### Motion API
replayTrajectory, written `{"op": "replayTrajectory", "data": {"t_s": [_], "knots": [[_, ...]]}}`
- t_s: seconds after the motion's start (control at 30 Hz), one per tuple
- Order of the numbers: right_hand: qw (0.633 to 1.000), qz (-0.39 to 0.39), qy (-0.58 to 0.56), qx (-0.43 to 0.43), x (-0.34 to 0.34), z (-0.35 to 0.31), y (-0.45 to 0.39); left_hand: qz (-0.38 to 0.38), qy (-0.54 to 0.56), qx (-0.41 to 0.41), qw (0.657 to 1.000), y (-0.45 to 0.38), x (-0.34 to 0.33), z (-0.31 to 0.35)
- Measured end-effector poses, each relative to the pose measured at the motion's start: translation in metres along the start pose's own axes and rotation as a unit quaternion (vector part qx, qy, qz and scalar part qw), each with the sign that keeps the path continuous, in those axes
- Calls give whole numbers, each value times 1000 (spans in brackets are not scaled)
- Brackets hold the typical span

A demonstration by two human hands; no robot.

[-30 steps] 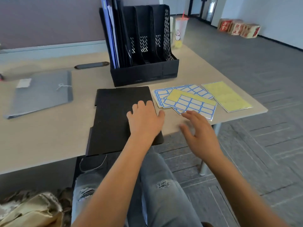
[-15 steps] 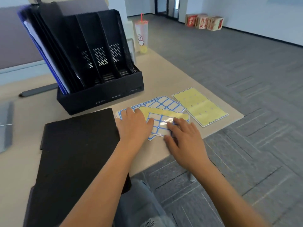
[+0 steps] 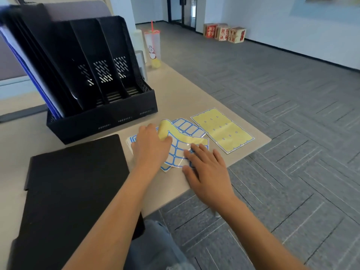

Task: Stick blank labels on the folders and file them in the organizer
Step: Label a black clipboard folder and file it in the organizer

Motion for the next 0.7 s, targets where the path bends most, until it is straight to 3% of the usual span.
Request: {"op": "replayTrajectory", "data": {"t_s": [0.23,0.47,0.7], "knots": [[1000,-7,-16,1,6,-5,1,-7,149,9,989,9,23,-11],[998,-50,-47,-7,6,-20,-4,13,205,12,979,27,46,-25],[987,47,-151,11,32,-50,-15,20,234,-6,972,44,72,-35]]}}
Point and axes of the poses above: each hand's wrist, its own y-axis away from the middle knuckle, its own x-axis out of the back of the hand, z = x × y, the point moved 9 cm from there along -y, towards the middle knuckle, and after that the axes turned 1 degree about -y, right-handed, at the moved point
